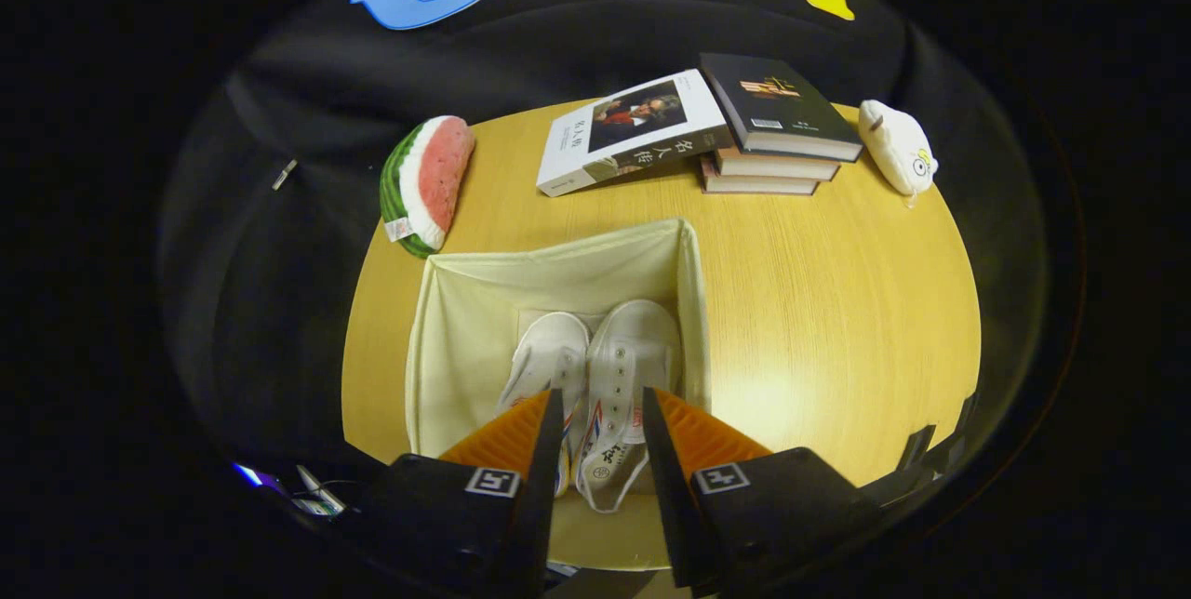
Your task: Open the storage box then place both shoes into the box .Put the left shoe in first, then the right shoe, with the right side of both shoes facing outward in a uniform manner.
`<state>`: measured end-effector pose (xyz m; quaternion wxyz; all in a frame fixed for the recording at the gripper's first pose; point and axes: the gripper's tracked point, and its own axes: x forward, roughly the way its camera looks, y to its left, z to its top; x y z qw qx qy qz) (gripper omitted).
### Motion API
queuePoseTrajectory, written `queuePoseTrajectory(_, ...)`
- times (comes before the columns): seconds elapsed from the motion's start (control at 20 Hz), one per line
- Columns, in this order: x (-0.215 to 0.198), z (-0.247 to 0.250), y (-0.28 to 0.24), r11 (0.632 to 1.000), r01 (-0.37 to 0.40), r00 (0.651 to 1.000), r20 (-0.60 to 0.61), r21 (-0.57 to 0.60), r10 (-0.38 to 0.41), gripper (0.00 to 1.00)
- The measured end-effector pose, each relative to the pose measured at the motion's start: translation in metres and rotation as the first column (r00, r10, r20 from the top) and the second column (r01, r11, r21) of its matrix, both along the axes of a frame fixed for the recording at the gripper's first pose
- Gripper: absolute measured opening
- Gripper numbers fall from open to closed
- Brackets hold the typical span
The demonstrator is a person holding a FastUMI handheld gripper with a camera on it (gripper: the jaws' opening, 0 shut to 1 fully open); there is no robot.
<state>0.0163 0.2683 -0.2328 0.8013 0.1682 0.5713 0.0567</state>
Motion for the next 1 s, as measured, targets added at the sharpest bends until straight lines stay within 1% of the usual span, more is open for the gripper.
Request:
queuePoseTrajectory(0.1,-0.002,0.002,-0.005,1.000,-0.014,1.000,0.019,-0.007,0.014,0.79)
queuePoseTrajectory(0.15,-0.002,0.002,-0.007,1.000,-0.018,0.999,0.030,-0.006,0.019,0.89)
queuePoseTrajectory(0.25,-0.002,0.009,-0.010,1.000,-0.025,0.998,0.061,0.000,0.025,0.97)
queuePoseTrajectory(0.4,0.000,0.023,-0.024,1.000,-0.016,0.991,0.136,0.010,0.015,1.00)
queuePoseTrajectory(0.55,0.004,0.040,-0.048,1.000,0.006,0.974,0.228,0.019,-0.010,1.00)
queuePoseTrajectory(0.7,0.006,0.049,-0.090,0.999,0.032,0.950,0.311,-0.025,-0.023,0.99)
queuePoseTrajectory(0.85,0.002,0.056,-0.139,0.994,0.054,0.925,0.381,-0.092,-0.015,0.99)
queuePoseTrajectory(1.0,0.003,0.068,-0.182,0.986,0.085,0.889,0.458,-0.143,-0.010,0.99)
